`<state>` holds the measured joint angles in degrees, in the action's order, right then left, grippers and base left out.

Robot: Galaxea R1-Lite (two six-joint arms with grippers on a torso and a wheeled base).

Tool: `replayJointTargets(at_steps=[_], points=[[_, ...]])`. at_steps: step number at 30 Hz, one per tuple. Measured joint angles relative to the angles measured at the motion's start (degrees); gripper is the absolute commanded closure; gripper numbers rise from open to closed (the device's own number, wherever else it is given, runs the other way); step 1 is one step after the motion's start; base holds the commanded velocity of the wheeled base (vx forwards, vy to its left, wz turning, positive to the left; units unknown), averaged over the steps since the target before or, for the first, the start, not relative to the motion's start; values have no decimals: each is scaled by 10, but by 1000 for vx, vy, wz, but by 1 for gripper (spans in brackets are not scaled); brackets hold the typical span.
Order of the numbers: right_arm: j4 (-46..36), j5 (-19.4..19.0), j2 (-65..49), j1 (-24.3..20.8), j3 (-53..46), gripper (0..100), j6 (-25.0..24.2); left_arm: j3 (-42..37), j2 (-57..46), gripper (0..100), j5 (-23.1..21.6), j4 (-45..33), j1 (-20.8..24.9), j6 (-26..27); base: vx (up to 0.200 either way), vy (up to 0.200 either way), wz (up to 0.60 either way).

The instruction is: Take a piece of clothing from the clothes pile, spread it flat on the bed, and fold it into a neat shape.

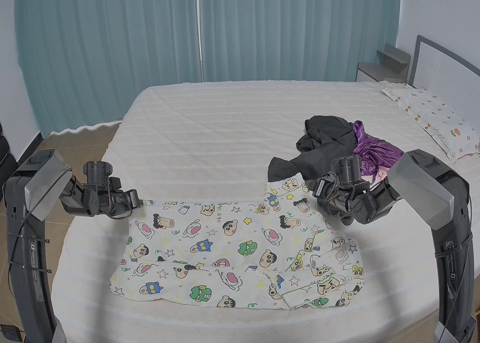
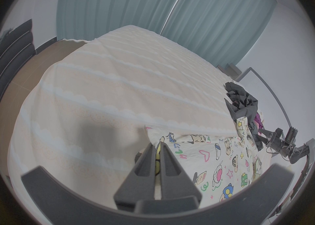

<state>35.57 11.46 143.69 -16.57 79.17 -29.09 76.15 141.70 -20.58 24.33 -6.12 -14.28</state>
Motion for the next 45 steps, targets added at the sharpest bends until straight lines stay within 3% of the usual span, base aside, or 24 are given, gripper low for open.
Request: replayJointTargets(at_steps=[17, 39, 40, 45], points=[[-10, -14, 1, -27, 21, 0, -24, -2, -4, 100, 0, 0, -4, 0, 0, 0, 0], [-78, -11, 96, -30, 139, 0, -24, -2, -10, 100, 8, -1, 3, 0, 0, 0, 0], [-80, -11, 99, -30, 143, 100, -23, -3, -10, 100, 8, -1, 3, 0, 0, 0, 0], [-83, -13, 115, -31, 162, 100, -25, -3, -10, 100, 8, -1, 4, 0, 0, 0, 0]])
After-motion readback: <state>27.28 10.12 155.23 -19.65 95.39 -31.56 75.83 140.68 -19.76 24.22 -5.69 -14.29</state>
